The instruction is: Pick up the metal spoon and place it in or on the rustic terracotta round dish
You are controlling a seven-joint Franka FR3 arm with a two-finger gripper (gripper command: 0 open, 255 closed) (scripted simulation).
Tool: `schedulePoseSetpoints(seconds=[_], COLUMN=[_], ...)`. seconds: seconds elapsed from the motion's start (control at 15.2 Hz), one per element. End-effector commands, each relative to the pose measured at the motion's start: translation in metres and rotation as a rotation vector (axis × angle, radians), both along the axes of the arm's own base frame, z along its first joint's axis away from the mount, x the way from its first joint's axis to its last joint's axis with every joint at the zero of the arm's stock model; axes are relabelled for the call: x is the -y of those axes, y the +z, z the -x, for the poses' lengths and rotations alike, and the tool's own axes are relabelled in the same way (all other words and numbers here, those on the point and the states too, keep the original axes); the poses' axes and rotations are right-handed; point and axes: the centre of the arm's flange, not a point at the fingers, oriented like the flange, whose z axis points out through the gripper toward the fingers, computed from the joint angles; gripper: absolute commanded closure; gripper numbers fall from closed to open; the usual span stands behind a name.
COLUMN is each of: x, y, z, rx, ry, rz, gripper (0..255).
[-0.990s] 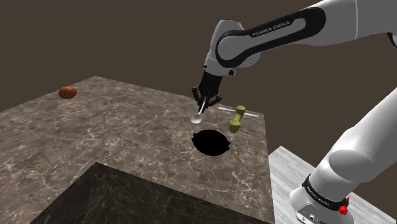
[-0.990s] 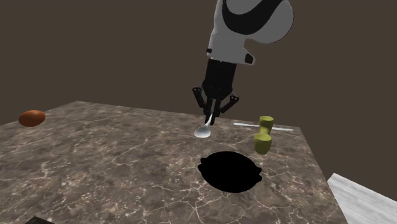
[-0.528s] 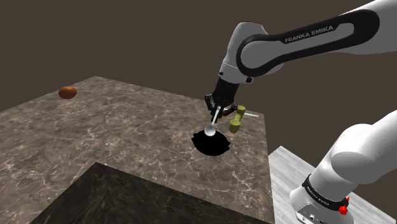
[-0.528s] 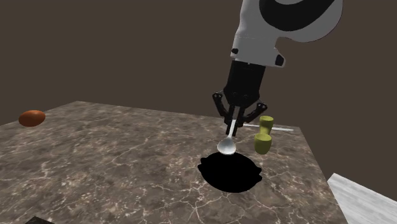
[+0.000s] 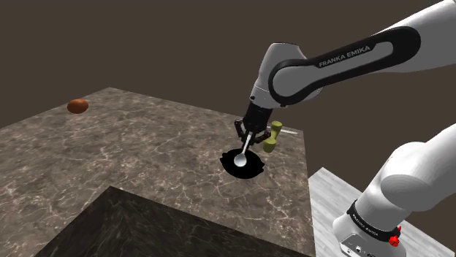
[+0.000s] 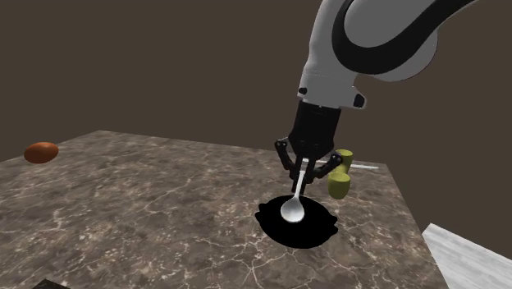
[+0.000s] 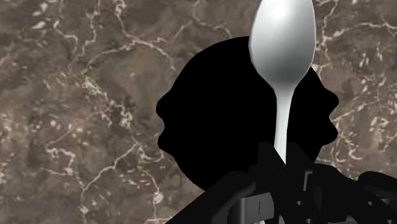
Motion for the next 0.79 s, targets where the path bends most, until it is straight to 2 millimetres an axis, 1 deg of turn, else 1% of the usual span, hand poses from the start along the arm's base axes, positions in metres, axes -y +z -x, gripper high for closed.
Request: schedulePoseSetpoints(seconds=[0.0, 0.33, 0.73], x=[0.000, 0.000, 0.000], y=[-0.012, -0.040, -0.040], z=[0.001, 0.001, 0.001], rx=[0.001, 0.001, 0.001], ry=[0.000, 0.000, 0.000], rz=[0.000, 0.000, 0.000], gripper=[255, 255, 255])
